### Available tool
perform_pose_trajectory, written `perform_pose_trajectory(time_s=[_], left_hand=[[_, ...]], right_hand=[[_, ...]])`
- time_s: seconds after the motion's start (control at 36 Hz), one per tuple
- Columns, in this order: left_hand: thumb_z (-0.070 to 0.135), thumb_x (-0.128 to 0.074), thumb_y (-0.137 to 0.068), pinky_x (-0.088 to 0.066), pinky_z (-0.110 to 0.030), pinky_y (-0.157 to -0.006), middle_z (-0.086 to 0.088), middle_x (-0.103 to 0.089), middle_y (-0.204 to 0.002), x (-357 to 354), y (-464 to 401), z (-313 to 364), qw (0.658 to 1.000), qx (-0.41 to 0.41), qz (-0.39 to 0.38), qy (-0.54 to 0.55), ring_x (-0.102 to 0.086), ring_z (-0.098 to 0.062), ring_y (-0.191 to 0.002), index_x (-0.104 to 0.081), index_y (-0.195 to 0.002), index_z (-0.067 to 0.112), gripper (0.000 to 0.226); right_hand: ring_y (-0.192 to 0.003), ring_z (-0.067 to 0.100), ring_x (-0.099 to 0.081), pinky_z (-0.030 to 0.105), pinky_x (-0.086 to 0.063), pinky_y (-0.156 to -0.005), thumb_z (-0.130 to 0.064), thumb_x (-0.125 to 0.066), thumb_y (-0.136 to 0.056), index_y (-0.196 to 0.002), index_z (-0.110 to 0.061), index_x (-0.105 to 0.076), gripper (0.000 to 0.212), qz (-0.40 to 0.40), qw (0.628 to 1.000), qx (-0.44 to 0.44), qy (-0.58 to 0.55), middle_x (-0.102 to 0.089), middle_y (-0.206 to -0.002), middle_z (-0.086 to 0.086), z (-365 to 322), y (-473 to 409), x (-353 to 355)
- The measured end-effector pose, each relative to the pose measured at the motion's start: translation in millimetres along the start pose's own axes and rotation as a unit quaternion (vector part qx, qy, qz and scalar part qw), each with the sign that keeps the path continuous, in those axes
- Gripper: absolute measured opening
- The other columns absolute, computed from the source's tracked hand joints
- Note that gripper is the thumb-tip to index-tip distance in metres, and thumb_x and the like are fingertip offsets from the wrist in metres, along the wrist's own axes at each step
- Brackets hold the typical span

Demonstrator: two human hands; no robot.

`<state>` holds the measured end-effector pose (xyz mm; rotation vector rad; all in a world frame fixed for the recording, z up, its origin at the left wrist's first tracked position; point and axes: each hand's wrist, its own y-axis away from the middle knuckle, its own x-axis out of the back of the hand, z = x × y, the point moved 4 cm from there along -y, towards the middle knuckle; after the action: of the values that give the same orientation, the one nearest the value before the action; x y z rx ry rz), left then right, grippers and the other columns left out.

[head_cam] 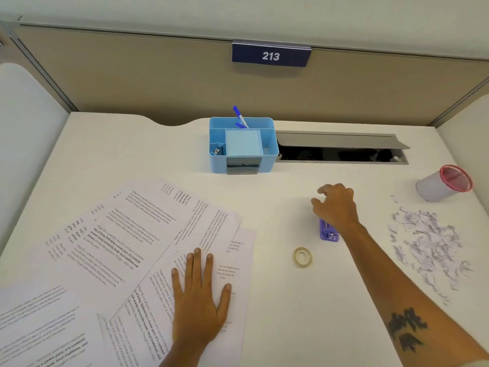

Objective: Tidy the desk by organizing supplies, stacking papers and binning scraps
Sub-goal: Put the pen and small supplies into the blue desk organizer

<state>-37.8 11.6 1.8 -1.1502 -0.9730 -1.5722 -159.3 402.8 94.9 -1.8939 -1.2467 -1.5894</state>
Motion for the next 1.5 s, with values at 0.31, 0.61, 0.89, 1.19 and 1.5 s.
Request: perform_pose_trajectory(time_s=[0.31, 0.61, 0.89, 1.19, 1.5], left_hand=[[0.063, -0.037, -0.105, -0.013, -0.067, -0.134, -0.011, -0.004, -0.185, 0, 0, 0, 1.0, 0.0, 0.004, -0.003, -0.006, -0.031, -0.171, -0.016, -0.175, 0.015, 0.087], [0.064, -0.039, -0.104, -0.014, -0.068, -0.134, -0.01, -0.006, -0.184, -1, -2, -1, 1.0, 0.003, -0.001, -0.002, -0.007, -0.031, -0.171, -0.019, -0.174, 0.016, 0.088], [0.066, -0.037, -0.104, -0.015, -0.069, -0.133, -0.009, -0.007, -0.185, -3, -2, -1, 1.0, 0.005, -0.001, 0.008, -0.008, -0.031, -0.171, -0.019, -0.175, 0.018, 0.087], [0.065, -0.039, -0.104, -0.015, -0.068, -0.134, -0.009, -0.007, -0.184, -4, -2, -2, 1.0, 0.004, 0.002, 0.004, -0.008, -0.031, -0.171, -0.019, -0.175, 0.018, 0.088], [0.064, -0.041, -0.104, -0.015, -0.068, -0.134, -0.01, -0.008, -0.184, -4, -2, -2, 1.0, 0.001, 0.003, 0.001, -0.009, -0.031, -0.171, -0.019, -0.174, 0.017, 0.088]], right_hand=[[-0.083, 0.027, -0.065, 0.034, -0.052, -0.069, -0.014, -0.067, -0.085, -0.092, -0.016, -0.07, 0.008, -0.061, 0.996, -0.064, -0.013, -0.071, -0.096, 0.006, 56, -2, -6], [-0.094, 0.029, -0.064, 0.035, -0.049, -0.074, -0.023, -0.078, -0.087, -0.095, -0.014, -0.069, 0.015, -0.08, 0.991, -0.079, -0.07, -0.069, -0.101, 0.008, 61, -11, -10], [-0.096, 0.031, -0.063, 0.034, -0.051, -0.066, -0.018, -0.077, -0.085, -0.096, -0.012, -0.068, 0.016, -0.07, 0.991, -0.091, -0.067, -0.058, -0.114, 0.012, 56, -9, -9], [-0.08, 0.022, -0.058, 0.032, -0.047, -0.065, -0.017, -0.076, -0.088, -0.094, -0.01, -0.061, 0.018, -0.099, 0.992, -0.048, -0.065, -0.066, -0.099, 0.01, 46, -2, 0], [-0.099, 0.028, -0.062, 0.039, -0.056, -0.083, -0.025, -0.088, -0.072, -0.11, -0.015, -0.06, 0.048, -0.154, 0.988, -0.023, 0.016, -0.06, -0.111, 0.006, 21, 5, 6]])
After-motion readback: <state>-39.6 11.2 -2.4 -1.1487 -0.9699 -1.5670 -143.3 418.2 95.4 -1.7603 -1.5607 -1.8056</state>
